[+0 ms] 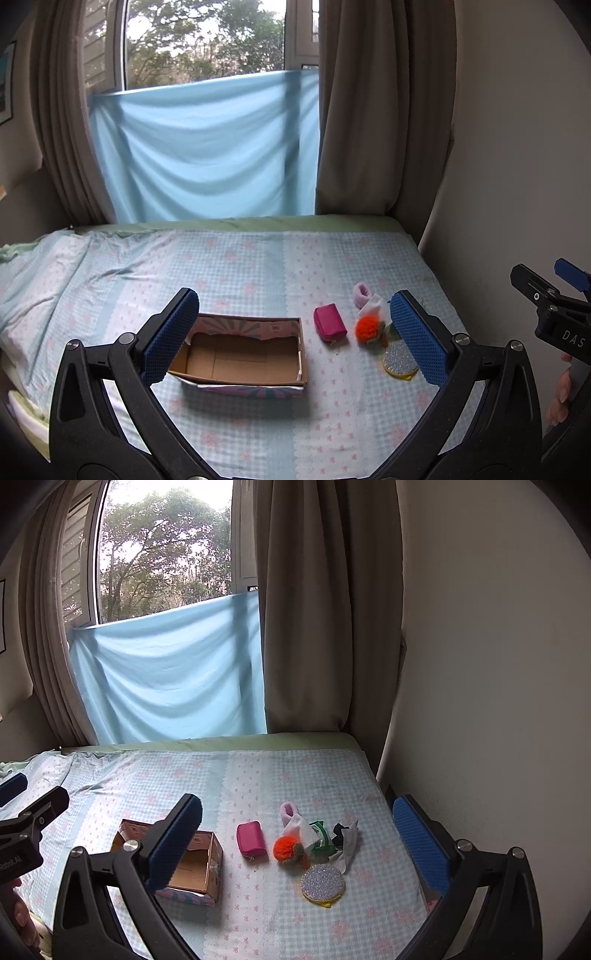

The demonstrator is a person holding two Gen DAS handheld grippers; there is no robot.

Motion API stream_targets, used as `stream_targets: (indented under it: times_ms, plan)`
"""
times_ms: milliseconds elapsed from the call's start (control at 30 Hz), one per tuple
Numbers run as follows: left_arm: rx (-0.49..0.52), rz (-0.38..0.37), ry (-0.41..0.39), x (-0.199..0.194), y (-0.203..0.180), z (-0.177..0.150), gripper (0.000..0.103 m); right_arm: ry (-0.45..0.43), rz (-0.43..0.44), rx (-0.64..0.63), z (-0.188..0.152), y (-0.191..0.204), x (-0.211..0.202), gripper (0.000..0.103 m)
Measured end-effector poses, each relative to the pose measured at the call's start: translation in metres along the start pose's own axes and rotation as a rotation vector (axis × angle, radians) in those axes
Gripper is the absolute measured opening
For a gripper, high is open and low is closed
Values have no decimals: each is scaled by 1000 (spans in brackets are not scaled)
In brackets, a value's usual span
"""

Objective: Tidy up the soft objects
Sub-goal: 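Grasp the pink pouch with the left tool while the right tool grasps the glitter sponge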

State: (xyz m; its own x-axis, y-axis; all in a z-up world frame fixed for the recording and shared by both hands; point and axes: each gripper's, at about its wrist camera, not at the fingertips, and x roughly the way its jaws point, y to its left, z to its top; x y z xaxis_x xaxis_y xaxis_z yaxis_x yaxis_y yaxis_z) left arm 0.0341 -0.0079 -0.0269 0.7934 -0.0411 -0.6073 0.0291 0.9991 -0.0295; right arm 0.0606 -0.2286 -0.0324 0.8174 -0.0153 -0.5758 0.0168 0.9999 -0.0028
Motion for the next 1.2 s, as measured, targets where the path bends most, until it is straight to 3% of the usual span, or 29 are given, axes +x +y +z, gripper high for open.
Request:
stream_targets:
  times_ms: [333, 533, 867, 1200]
  plan:
    - [-45, -128, 248, 154, -24, -23, 103, 191, -43, 99, -60, -24, 88, 103]
    - [-63, -151, 363, 250, -60, -44, 103, 286, -64, 102, -99, -45, 157, 103]
    - [-59, -95, 469, 383, -99, -76, 103, 462, -62, 200, -164, -75, 260, 103]
    - [22, -19, 551, 493, -116, -105, 101, 574, -80, 188, -222, -81, 333, 103]
